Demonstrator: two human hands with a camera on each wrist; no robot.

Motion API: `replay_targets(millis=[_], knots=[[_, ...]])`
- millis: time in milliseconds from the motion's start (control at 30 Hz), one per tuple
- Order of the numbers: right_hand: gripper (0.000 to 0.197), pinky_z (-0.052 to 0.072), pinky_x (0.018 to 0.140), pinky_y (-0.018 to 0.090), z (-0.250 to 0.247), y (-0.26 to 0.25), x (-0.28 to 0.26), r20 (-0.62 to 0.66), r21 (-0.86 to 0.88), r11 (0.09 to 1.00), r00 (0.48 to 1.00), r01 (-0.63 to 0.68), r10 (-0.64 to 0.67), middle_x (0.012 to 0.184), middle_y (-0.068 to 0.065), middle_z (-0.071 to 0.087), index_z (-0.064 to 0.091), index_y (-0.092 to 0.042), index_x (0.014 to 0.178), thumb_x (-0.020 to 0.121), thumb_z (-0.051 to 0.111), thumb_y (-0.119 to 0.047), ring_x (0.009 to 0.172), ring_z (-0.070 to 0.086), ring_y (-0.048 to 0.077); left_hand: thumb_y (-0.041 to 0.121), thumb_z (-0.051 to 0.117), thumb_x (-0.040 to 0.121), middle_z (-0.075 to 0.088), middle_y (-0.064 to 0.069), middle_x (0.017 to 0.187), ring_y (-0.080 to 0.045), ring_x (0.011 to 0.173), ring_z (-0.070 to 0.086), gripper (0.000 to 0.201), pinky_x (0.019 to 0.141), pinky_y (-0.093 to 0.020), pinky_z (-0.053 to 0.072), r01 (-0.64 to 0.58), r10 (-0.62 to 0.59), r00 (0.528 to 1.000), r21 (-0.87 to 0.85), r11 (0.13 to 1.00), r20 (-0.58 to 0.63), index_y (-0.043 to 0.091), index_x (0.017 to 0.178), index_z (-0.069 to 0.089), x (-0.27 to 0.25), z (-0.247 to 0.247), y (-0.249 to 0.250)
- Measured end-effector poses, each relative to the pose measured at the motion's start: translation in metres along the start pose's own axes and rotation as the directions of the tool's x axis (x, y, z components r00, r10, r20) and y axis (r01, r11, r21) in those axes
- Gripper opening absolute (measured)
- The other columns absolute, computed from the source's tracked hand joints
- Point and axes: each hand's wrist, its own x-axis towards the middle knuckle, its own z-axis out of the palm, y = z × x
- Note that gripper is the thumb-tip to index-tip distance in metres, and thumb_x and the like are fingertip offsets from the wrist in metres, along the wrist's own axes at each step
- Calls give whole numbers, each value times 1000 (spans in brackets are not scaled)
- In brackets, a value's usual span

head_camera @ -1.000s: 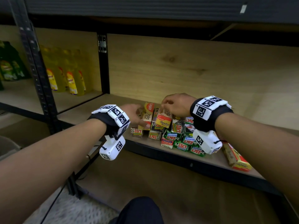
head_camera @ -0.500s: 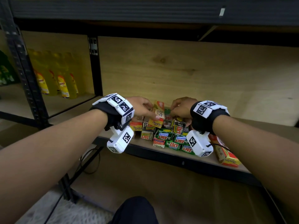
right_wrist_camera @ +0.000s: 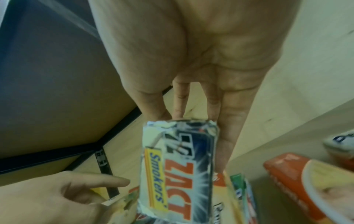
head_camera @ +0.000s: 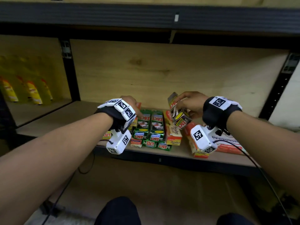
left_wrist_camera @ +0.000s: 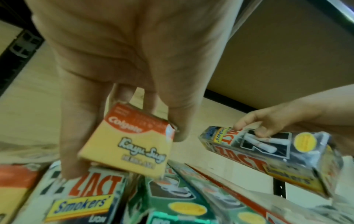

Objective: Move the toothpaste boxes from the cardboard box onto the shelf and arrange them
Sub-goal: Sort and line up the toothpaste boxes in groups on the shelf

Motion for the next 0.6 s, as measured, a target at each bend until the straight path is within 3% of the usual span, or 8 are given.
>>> replay_targets(millis=[100, 167, 200, 267, 367, 467, 600], knots=[[17, 57, 91, 45, -20, 16, -9, -20, -49, 998, 999, -32, 31, 95, 2, 67, 70, -24, 98, 83, 71, -15, 99, 68, 28, 47, 69, 78, 57, -4, 90, -22, 75, 47, 27, 67, -25, 42, 14, -22, 997, -116, 993, -68, 27, 85, 53, 0, -4, 1], [21, 58, 89, 47, -30, 26, -16, -32, -77, 996, 998, -55, 53, 101, 5, 69, 71, -24, 101, 83, 71, -15, 98, 69, 29, 37, 66, 86, 59, -4, 101, -25, 85, 53, 16, 71, -24, 43, 20, -37, 996, -193, 981, -82, 23, 95, 65, -5, -8, 7], [22, 58, 88, 46, -35, 30, -20, -39, -98, 993, 997, -65, 62, 102, 5, 69, 71, -24, 103, 82, 71, -15, 97, 69, 29, 36, 66, 86, 64, -2, 116, -25, 94, 59, 26, 75, -23, 45, 11, -34, 994, -224, 974, -100, 26, 111, 70, -6, -9, 11], [22, 59, 86, 46, -41, 40, -25, -47, -148, 986, 996, -82, 76, 103, 5, 69, 71, -24, 103, 82, 72, -16, 96, 69, 28, 38, 68, 84, 61, 5, 134, -20, 104, 62, 47, 80, -23, 49, -33, -9, 988, -262, 964, -156, 32, 131, 63, -12, -14, 24], [22, 61, 79, 38, -46, 53, -31, -54, -222, 969, 994, -106, 97, 94, 1, 67, 71, -25, 103, 82, 71, -19, 85, 67, 22, 37, 68, 85, 62, 7, 132, -15, 95, 62, 49, 77, -23, 51, -114, 63, 986, -349, 930, -156, 33, 133, 60, -23, -15, 48], [22, 55, 62, 27, -43, 64, -33, -38, -264, 956, 991, -131, 125, 81, -3, 61, 72, -27, 102, 81, 71, -20, 70, 59, 16, 37, 68, 85, 62, 8, 133, -15, 103, 63, 49, 76, -19, 46, -183, 145, 980, -349, 919, -133, 36, 133, 59, -31, -6, 72], [24, 60, 68, 31, -34, 76, -30, 11, -307, 940, 987, -150, 161, 87, -1, 65, 70, -32, 103, 79, 74, -29, 72, 62, 17, 35, 69, 87, 59, 6, 137, -14, 111, 61, 51, 81, -18, 44, -218, 193, 975, -322, 921, -107, 31, 136, 57, -36, 14, 94]])
